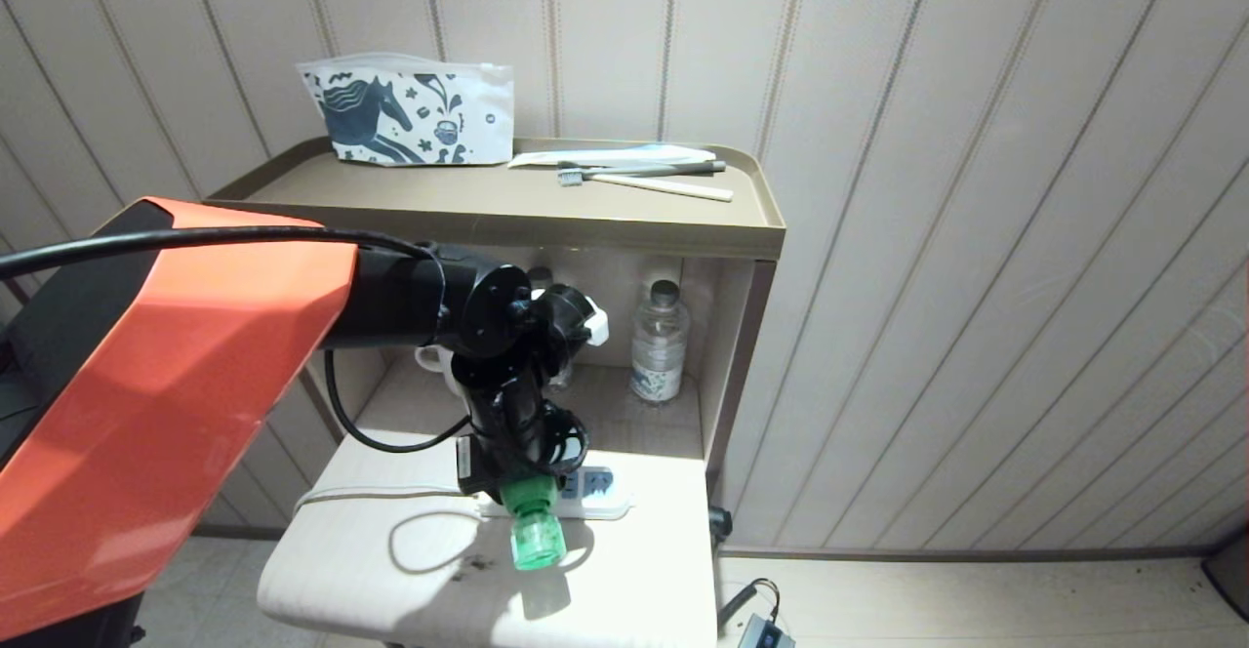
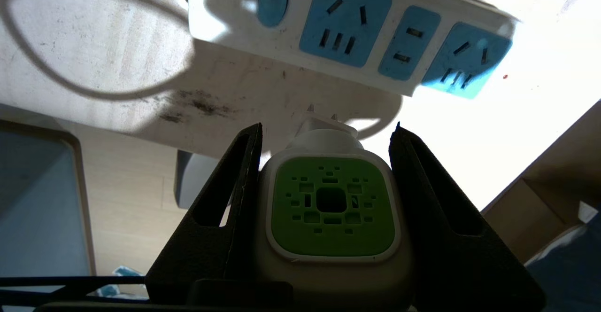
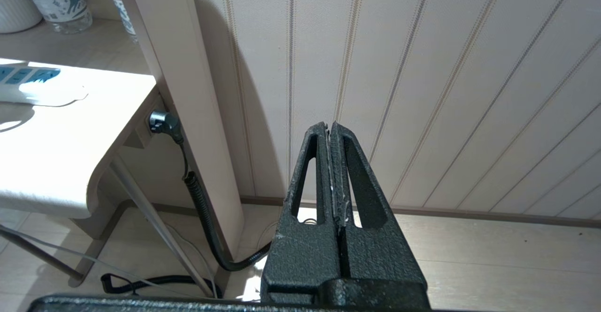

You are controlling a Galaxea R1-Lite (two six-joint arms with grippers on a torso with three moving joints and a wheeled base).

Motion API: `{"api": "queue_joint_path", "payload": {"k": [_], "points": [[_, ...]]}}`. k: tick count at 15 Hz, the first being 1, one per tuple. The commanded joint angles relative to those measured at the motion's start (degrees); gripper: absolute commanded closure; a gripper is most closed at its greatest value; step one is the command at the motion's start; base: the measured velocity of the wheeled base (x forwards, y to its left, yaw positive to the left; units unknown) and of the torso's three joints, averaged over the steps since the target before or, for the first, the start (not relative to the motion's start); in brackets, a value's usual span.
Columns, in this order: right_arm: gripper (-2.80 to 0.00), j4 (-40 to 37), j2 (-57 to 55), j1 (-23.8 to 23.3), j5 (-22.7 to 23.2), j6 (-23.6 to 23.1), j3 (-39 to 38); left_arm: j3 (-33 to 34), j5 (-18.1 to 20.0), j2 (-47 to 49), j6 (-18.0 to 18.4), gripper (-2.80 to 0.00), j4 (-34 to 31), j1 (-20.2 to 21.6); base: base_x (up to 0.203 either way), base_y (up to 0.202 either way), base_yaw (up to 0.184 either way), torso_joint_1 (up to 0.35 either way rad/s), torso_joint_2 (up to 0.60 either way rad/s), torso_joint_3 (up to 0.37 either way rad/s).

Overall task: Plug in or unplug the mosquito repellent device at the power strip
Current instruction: Insert the plug into the socket

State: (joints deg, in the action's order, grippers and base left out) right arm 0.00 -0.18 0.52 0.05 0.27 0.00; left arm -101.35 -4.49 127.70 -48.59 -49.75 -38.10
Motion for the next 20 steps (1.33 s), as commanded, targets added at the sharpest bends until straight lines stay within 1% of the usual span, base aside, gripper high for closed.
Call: {"api": "queue_joint_path", "payload": {"k": [1,3,7,11,14,17,20], "points": [[0.00,0.0,0.0,0.0,0.0,0.0,0.0,0.0,-0.4,-0.1,-0.3,0.00,0.5,0.1,0.000,0.000,0.000,0.000,0.00,0.000],[0.00,0.0,0.0,0.0,0.0,0.0,0.0,-1.1,-1.1,0.4,-0.1,0.00,2.8,0.1,0.000,0.000,0.000,0.000,0.00,0.000],[0.00,0.0,0.0,0.0,0.0,0.0,0.0,-4.3,-1.2,2.5,-0.1,0.00,2.6,0.3,0.000,0.000,0.000,0.000,0.00,0.000],[0.00,-0.1,0.0,0.0,0.0,0.0,0.0,-3.7,-1.2,3.3,-0.4,0.00,2.7,0.6,0.000,0.000,0.000,0.000,0.00,0.000],[0.00,0.0,0.0,0.0,0.0,0.0,0.0,-3.3,-1.3,2.1,-0.4,0.00,2.6,0.6,0.000,0.000,0.000,0.000,0.00,0.000],[0.00,0.0,0.0,0.0,0.0,0.0,0.0,-2.7,-3.1,1.9,-0.6,0.00,2.5,0.6,0.000,0.000,0.000,0.000,0.00,0.000],[0.00,0.0,0.0,0.0,0.0,0.0,0.0,-2.4,-3.2,1.9,-0.6,0.00,2.4,0.7,0.000,0.000,0.000,0.000,0.00,0.000]]}}
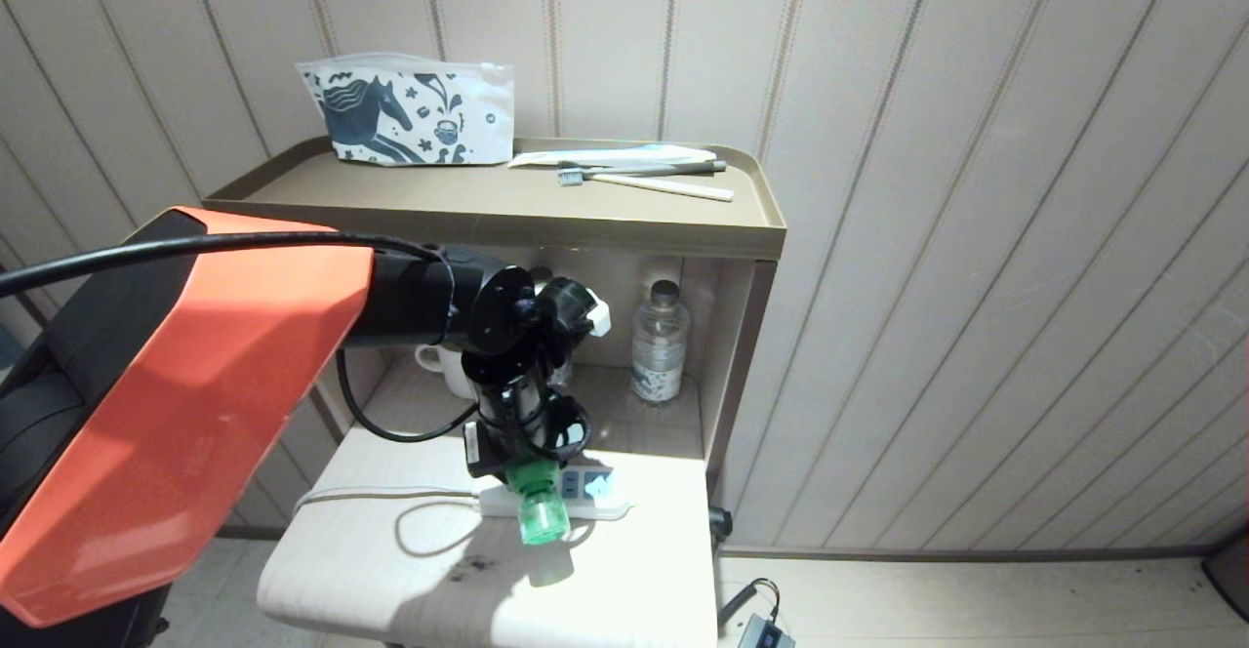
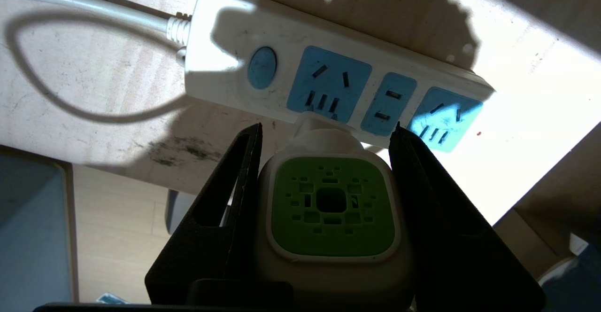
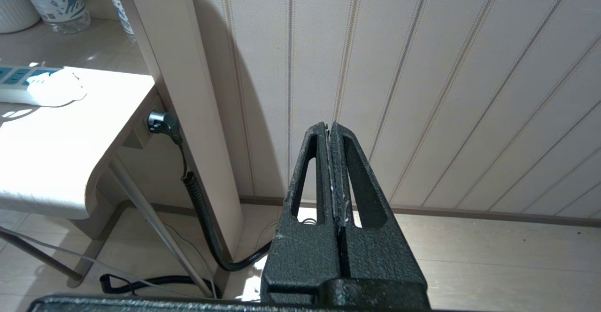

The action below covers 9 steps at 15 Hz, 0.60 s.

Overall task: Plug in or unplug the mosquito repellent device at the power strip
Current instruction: Insert the plug into the socket

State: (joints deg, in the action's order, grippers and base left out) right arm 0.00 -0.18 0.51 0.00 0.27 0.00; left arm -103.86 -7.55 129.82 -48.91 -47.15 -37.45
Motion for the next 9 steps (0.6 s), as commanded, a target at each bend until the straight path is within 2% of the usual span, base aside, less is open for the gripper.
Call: {"api": "queue_joint_path", "payload": {"k": [1,9], "points": [[0.00,0.0,0.0,0.0,0.0,0.0,0.0,0.3,-0.1,-0.2,-0.2,0.00,-0.2,0.2,0.000,0.000,0.000,0.000,0.00,0.000],[0.00,0.0,0.0,0.0,0.1,0.0,0.0,0.1,-0.1,0.6,0.1,0.00,0.5,0.3,0.000,0.000,0.000,0.000,0.00,0.000]]}}
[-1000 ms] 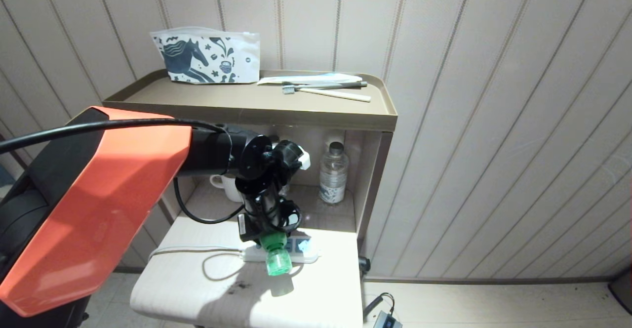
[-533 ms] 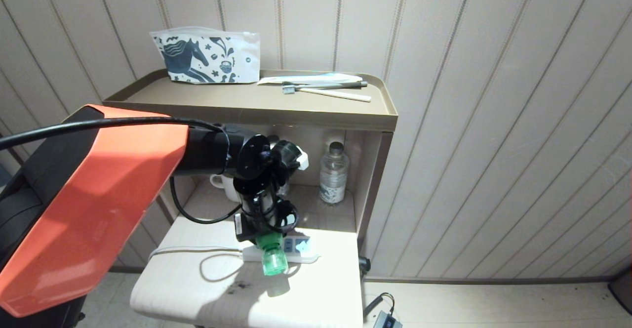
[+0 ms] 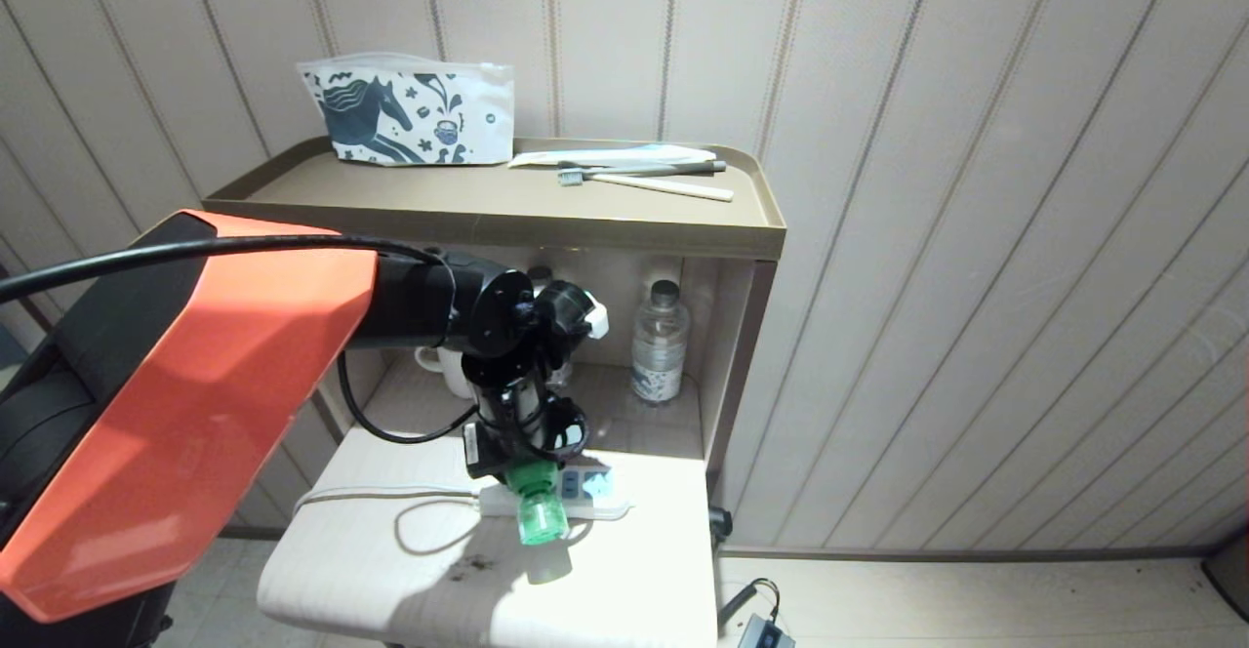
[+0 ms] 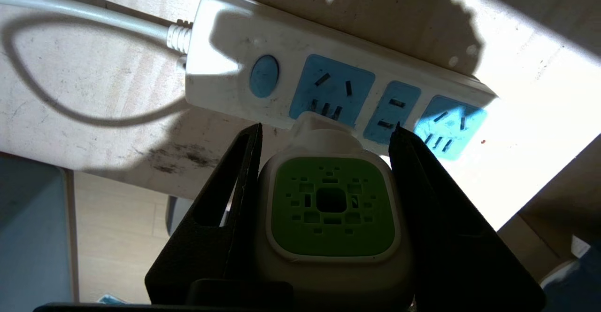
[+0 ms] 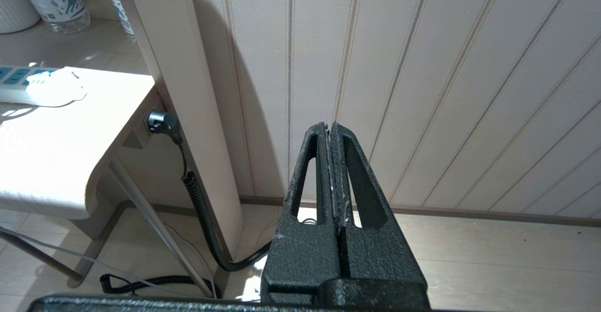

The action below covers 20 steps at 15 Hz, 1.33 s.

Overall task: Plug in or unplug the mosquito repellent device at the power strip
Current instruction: Insert the plug into the socket

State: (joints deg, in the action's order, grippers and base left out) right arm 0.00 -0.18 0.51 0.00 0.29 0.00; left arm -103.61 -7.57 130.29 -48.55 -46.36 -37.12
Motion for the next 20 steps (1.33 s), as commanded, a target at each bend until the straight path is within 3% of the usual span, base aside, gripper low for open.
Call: {"api": "queue_joint_path", "payload": {"k": [1,20], "points": [[0.00,0.0,0.0,0.0,0.1,0.0,0.0,-0.5,0.0,0.2,-0.2,0.00,-0.3,-0.1,0.000,0.000,0.000,0.000,0.00,0.000],[0.00,0.0,0.0,0.0,0.1,0.0,0.0,-0.8,0.0,0.2,-0.1,0.00,-0.1,0.6,0.000,0.000,0.000,0.000,0.00,0.000]]}}
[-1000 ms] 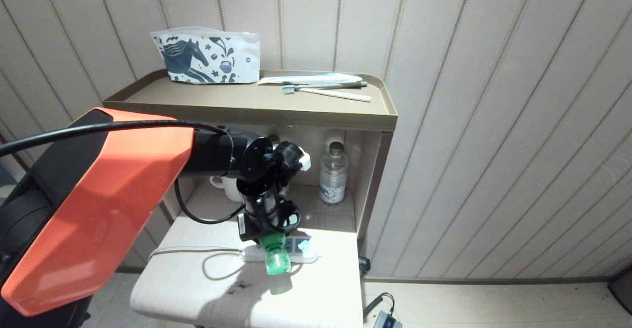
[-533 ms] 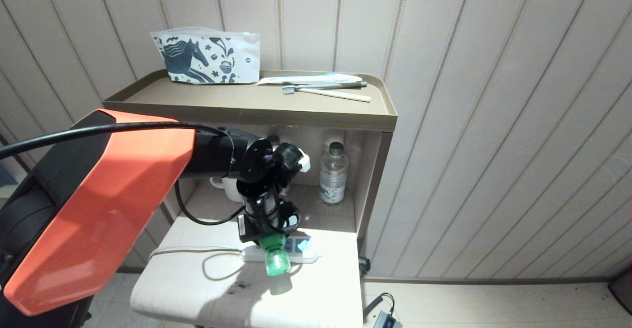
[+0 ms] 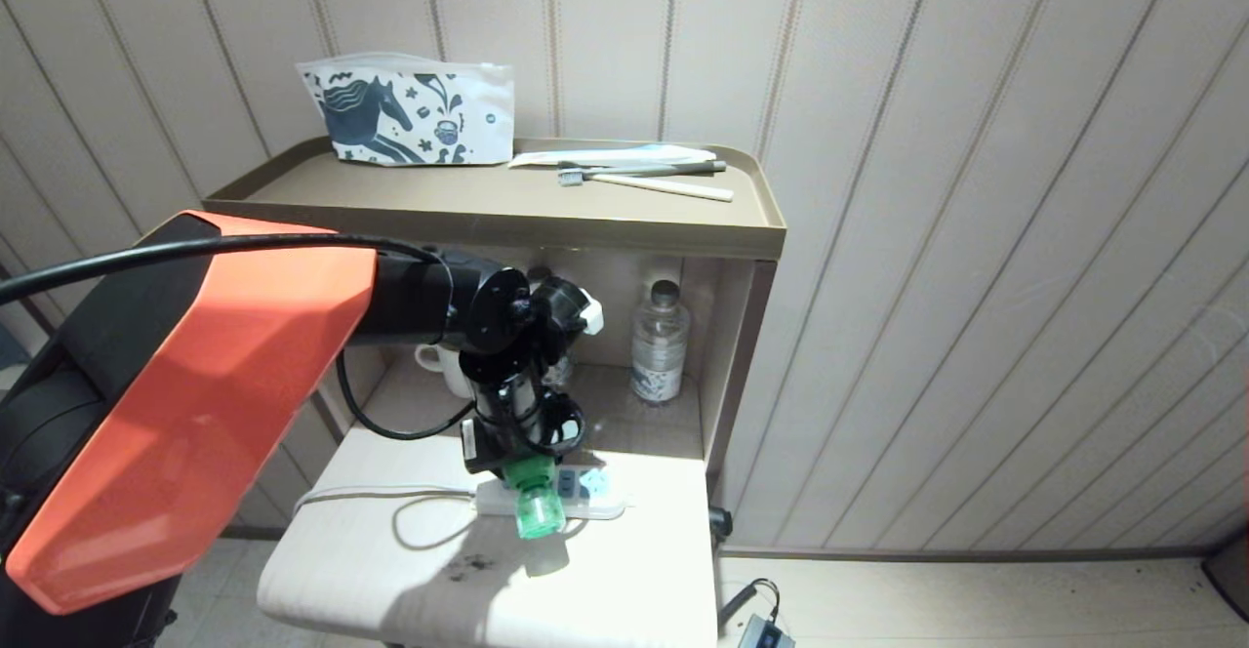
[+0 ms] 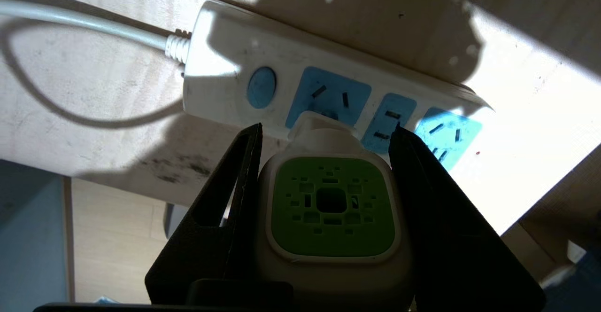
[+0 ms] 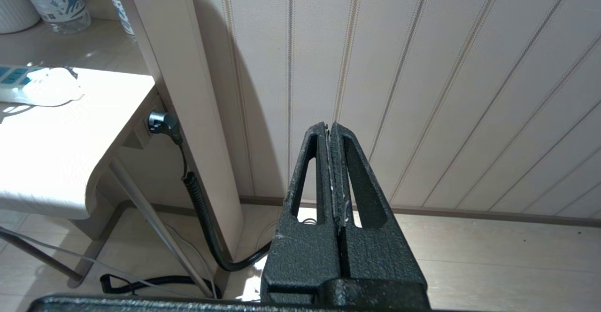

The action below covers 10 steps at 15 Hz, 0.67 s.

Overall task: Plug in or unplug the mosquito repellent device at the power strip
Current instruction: Insert the plug into the socket

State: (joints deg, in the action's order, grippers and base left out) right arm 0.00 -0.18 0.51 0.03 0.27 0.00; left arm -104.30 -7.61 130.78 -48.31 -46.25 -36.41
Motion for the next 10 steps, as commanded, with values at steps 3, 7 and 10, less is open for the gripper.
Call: {"api": "queue_joint_path", "payload": {"k": [3,7,10], "points": [[0.00,0.0,0.0,0.0,0.0,0.0,0.0,0.1,0.0,-0.2,-0.3,0.00,-0.2,-0.1,0.000,0.000,0.000,0.000,0.00,0.000],[0.00,0.0,0.0,0.0,0.0,0.0,0.0,0.3,0.0,0.7,-0.6,0.00,-0.1,-0.1,0.000,0.000,0.000,0.000,0.00,0.000],[0.00,0.0,0.0,0.0,0.1,0.0,0.0,0.3,0.0,1.2,-0.6,0.00,-0.1,0.3,0.000,0.000,0.000,0.000,0.00,0.000]]}}
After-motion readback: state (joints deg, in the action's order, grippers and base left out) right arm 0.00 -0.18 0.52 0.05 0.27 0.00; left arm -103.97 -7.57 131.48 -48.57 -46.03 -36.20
